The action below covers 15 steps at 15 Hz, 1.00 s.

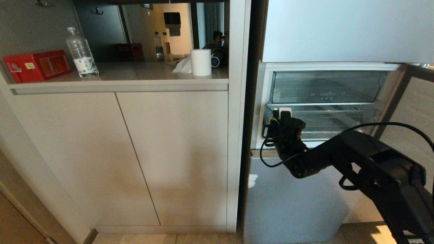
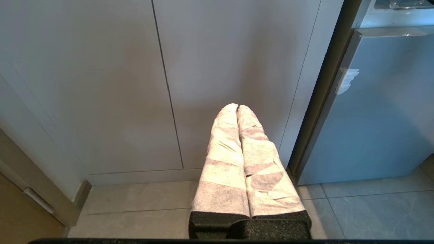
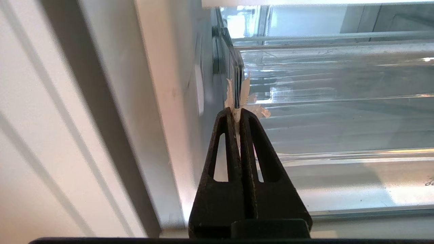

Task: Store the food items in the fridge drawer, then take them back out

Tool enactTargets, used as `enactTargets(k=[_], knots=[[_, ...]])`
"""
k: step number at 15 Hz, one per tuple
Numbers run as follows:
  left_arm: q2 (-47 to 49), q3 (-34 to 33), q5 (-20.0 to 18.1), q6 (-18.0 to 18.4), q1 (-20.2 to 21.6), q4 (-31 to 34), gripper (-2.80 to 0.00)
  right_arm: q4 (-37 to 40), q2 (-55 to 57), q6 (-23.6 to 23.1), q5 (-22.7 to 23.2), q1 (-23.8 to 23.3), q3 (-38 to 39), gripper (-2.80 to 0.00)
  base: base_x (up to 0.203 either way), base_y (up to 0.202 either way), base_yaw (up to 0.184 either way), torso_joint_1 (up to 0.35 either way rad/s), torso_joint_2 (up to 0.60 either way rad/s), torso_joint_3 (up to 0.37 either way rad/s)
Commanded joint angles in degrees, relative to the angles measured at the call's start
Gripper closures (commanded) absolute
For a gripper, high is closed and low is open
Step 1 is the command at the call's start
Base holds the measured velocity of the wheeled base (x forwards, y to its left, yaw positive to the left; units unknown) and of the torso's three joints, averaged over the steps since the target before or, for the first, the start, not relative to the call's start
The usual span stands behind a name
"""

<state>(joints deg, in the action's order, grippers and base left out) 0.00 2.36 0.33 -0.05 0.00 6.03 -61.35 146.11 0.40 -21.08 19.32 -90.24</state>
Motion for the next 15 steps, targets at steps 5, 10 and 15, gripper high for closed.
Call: enactTargets(k=[5,10,15], knots=[[0.0,0.0,0.0,0.0,0.0,0.0,0.0,-4.9,-12.3,1.5,0.0,2.5,19.3,0.0,0.0,0.0,0.0,0.0,0.0,0.0],[0.0,0.0,0.0,0.0,0.0,0.0,0.0,-4.9,-15.0,4.0,-0.2,3.0,25.0,-2.8,0.0,0.0,0.0,0.0,0.0,0.0],[0.0,0.0,0.0,0.0,0.0,0.0,0.0,-4.8,-19.6,5.1,-0.2,3.4,33.1,-2.8,0.0,0.0,0.0,0.0,0.0,0.0]])
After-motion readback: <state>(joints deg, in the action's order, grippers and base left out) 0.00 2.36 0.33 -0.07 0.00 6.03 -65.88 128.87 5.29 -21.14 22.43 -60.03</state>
